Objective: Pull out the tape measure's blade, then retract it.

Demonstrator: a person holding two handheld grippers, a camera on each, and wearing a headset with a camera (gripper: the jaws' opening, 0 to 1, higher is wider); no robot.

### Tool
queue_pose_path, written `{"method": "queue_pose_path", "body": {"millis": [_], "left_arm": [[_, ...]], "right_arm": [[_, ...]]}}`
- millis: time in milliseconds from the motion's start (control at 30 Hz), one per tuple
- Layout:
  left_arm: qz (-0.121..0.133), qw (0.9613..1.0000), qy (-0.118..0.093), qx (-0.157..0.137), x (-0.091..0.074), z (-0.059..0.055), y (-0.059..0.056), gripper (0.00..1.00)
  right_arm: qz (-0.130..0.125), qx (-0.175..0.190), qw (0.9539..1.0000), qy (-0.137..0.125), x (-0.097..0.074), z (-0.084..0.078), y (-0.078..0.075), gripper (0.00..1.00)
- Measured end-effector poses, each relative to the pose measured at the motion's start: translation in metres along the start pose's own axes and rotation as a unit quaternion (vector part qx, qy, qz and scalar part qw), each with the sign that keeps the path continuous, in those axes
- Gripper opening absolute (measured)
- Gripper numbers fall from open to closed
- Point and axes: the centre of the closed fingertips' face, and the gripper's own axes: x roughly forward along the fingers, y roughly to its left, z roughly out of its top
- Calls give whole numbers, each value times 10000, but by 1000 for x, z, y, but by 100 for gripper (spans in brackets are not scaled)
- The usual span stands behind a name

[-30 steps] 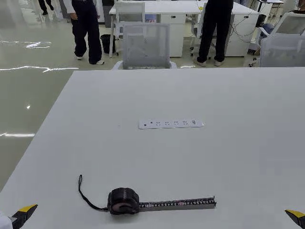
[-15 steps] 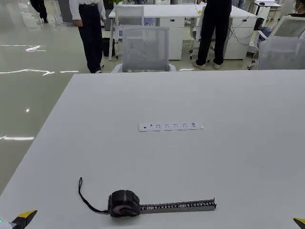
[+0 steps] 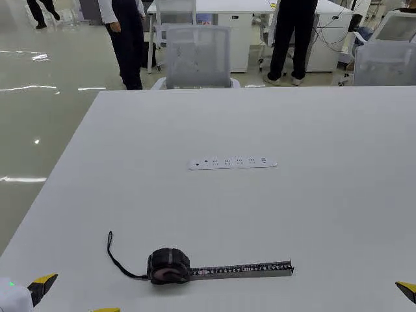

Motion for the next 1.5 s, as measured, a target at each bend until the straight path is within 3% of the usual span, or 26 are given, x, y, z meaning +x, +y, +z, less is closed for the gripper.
{"method": "queue_pose_path", "body": {"millis": [33,167,367,467,733,1200,1500], "left_arm": [[37,9999,19,99,1,-1,1,99],[129,9999,4,-90,6,-3,5,99],[119,9998,118,-74,13,-4,-3,99],[136,9997,104,-148,19,1,-5,99],[144,9996,12,-238,37,12,-20,99],[167,9991,201,-329,62,7,-44,98],[339,9992,122,-156,79,26,-61,96]], "right_arm": [[48,22,10000,-16,2,1,2,99],[132,-92,9999,36,8,3,3,98],[185,-197,9996,-13,13,8,4,94],[304,-351,9989,95,18,5,10,89],[535,-477,9973,150,34,9,20,88],[715,-742,9946,146,61,23,13,85],[966,-971,9905,146,83,37,20,81]]}}
